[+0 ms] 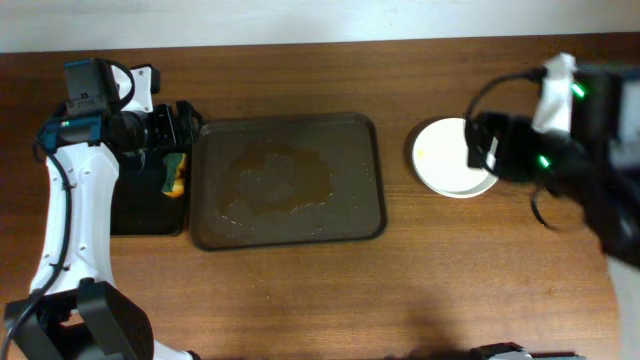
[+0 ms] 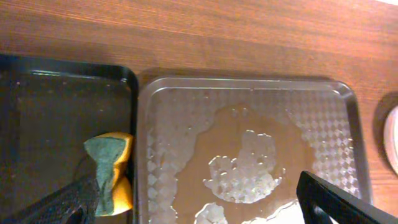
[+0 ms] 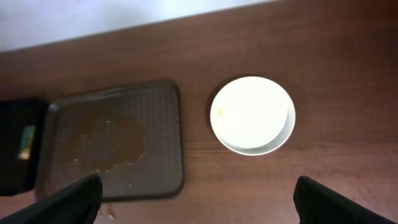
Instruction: Clean dirty plates on tray and stack at the side
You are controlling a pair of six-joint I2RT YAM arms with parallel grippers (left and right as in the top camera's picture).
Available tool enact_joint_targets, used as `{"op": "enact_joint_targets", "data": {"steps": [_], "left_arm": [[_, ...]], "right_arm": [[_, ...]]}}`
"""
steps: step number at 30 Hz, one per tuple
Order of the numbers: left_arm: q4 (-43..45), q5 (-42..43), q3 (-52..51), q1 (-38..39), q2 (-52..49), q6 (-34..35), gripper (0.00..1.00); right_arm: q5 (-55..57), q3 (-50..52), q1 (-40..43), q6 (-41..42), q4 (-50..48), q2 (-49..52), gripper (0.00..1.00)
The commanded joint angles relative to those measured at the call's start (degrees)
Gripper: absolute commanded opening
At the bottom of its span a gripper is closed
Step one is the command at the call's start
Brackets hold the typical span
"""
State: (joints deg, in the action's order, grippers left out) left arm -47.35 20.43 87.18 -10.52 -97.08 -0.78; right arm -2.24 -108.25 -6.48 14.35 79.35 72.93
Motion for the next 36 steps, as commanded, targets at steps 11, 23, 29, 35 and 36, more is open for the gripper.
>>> {"op": "enact_joint_targets", "data": {"steps": [11,23,29,35,36], "left_arm": [[0.13,2.29,0.39,0.0,-0.09,0.11,0.99],[0.13,2.29,0.39,-0.02,-0.09,0.11,0.99],[0.13,2.29,0.39,-0.04,-0.09,0.11,0.99],[0.13,2.29,0.39,-0.02,-0.09,0.11,0.99],[0.13,2.29,0.39,-0.02,-0.09,0.11,0.99]], "right_arm": [[0.04,-0.66,-0.26,-0.63,0.42,-4.68,0.98],[6.58,21.7,0.22,-8.17,-15.08,-19.08,0.98],[6.58,46.82,0.24,-8.39,-31.54,-37.38,0.98],[6.34,71.32,2.12,-8.37,-48.28,-56.17,0.98],[6.05,75.14,2.69,-8.37,-50.77,-58.86,0.98]]}}
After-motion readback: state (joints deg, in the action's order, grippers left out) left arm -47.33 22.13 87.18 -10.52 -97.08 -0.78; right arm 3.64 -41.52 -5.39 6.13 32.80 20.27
